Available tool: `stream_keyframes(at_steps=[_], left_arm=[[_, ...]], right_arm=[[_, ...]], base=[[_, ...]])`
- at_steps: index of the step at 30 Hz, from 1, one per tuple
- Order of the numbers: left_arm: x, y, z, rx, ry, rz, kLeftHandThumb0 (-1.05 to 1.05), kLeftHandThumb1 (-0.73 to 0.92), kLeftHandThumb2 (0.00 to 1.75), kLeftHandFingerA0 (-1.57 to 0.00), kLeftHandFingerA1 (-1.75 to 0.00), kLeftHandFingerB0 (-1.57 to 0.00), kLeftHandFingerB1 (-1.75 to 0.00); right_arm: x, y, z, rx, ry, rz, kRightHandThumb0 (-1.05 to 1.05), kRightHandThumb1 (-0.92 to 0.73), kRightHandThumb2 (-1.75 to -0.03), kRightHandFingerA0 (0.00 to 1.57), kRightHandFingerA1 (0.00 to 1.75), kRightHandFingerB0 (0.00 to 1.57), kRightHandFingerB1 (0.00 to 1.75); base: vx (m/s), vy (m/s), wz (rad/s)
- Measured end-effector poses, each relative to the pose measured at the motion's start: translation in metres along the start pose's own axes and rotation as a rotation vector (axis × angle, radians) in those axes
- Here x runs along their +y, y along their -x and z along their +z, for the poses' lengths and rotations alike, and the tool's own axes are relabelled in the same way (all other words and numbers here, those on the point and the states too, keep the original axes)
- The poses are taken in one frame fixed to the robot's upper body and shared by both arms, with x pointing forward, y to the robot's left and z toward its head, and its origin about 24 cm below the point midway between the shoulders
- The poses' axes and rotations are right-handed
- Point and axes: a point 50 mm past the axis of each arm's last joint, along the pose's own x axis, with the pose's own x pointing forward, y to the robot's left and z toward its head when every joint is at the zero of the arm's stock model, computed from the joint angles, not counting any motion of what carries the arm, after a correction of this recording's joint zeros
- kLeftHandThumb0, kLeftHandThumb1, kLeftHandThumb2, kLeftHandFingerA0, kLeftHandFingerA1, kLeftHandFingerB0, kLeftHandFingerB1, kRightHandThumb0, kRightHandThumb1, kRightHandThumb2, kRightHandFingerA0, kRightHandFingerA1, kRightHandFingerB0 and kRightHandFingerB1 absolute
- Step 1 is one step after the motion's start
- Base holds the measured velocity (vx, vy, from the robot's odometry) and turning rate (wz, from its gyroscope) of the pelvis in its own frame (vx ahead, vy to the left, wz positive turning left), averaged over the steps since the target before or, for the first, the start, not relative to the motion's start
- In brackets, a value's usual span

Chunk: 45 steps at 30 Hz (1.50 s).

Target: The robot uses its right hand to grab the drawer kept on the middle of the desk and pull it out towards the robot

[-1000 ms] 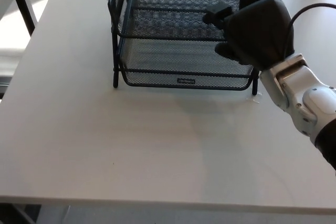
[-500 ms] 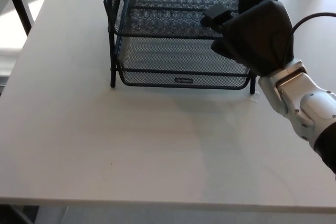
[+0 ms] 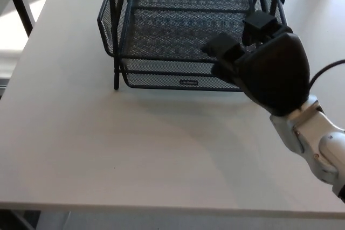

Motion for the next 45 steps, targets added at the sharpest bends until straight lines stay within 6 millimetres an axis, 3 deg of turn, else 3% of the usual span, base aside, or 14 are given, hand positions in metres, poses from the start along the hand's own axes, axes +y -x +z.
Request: stream_keyframes(at_steps=[10,22,33,34,35,37,38,39,40,41,42,44,45], left_arm=[[0.001,-0.001,0.0,-0.004,-0.002,0.004,-0.34,0.6,0.58,-0.67,-0.89,-0.71,-0.67],[-0.001,0.001,0.0,-0.01,-0.005,0.0,-0.35,0.6,0.57,-0.67,-0.91,-0.71,-0.67],[-0.002,0.002,0.001,-0.014,-0.007,0.0,-0.35,0.6,0.58,-0.68,-0.91,-0.72,-0.69],[-0.002,0.002,0.001,-0.014,-0.007,0.0,-0.36,0.6,0.58,-0.68,-0.91,-0.7,-0.68],[-0.002,0.002,0.001,-0.013,-0.007,0.0,-0.36,0.6,0.58,-0.68,-0.91,-0.7,-0.68],[-0.002,0.002,0.001,-0.014,-0.007,0.001,-0.35,0.6,0.58,-0.67,-0.9,-0.71,-0.68],[-0.002,0.002,0.001,-0.014,-0.007,0.001,-0.35,0.6,0.58,-0.67,-0.9,-0.71,-0.68],[-0.001,0.002,0.001,-0.014,-0.007,0.001,-0.35,0.59,0.57,-0.68,-0.91,-0.71,-0.69],[-0.001,0.002,0.001,-0.014,-0.007,0.001,-0.35,0.59,0.57,-0.67,-0.91,-0.71,-0.69],[-0.002,0.002,0.001,-0.014,-0.007,0.001,-0.35,0.59,0.57,-0.67,-0.91,-0.7,-0.69],[-0.002,0.002,0.001,-0.014,-0.007,0.001,-0.36,0.6,0.57,-0.67,-0.93,-0.7,-0.68],[-0.002,0.002,0.002,-0.018,-0.008,0.001,-0.36,0.6,0.57,-0.67,-0.93,-0.7,-0.68],[-0.002,0.002,0.002,-0.018,-0.009,0.0,-0.35,0.59,0.57,-0.67,-0.92,-0.7,-0.68]], right_arm=[[-0.017,0.021,0.003,-0.014,0.004,-0.021,-0.52,-0.54,-0.56,0.99,1.1,0.93,0.66],[-0.021,0.024,0.002,-0.021,0.011,-0.029,-0.5,-0.55,-0.57,1.01,1.07,0.92,0.67],[-0.022,0.025,0.004,-0.019,0.006,-0.032,-0.46,-0.55,-0.58,0.97,1.22,0.91,0.61],[-0.022,0.025,0.004,-0.017,0.005,-0.033,-0.47,-0.62,-0.59,0.9,1.09,0.71,0.51],[-0.021,0.025,0.005,-0.014,0.002,-0.033,-0.47,-0.62,-0.59,0.9,1.09,0.71,0.51],[-0.021,0.025,0.006,-0.013,-0.004,-0.019,-0.63,-0.69,-0.61,0.68,0.98,0.46,0.45],[-0.022,0.025,0.007,-0.013,-0.007,-0.013,-0.63,-0.69,-0.61,0.68,0.98,0.46,0.45],[-0.023,0.024,0.009,-0.015,-0.012,-0.005,-0.84,-0.57,-0.93,0.41,0.69,0.2,0.47],[-0.023,0.024,0.009,-0.015,-0.014,0.001,-0.79,-0.66,-0.6,0.3,0.6,0.17,0.35],[-0.024,0.024,0.011,-0.015,-0.018,0.011,-0.82,-0.66,-0.61,0.15,0.56,0.08,0.31],[-0.024,0.024,0.012,-0.015,-0.02,0.018,-0.89,-0.54,-0.99,0.01,0.33,0.0,0.17],[-0.025,0.024,0.016,-0.011,-0.025,0.038,-0.89,-0.54,-0.99,0.01,0.33,0.0,0.17],[-0.026,0.024,0.017,-0.01,-0.026,0.044,-0.94,-0.71,-0.62,0.0,0.27,0.0,0.16]], base=[[0.0,0.0,0.0],[0.0,0.0,0.0],[0.0,0.0,0.0],[0.0,0.0,0.0],[0.0,0.0,0.0],[0.0,0.0,0.0],[0.0,0.0,0.0],[0.0,0.0,0.0],[0.0,0.0,0.0],[0.0,0.0,0.0],[0.0,0.0,0.0],[0.0,0.0,0.0],[0.0,0.0,0.0]])
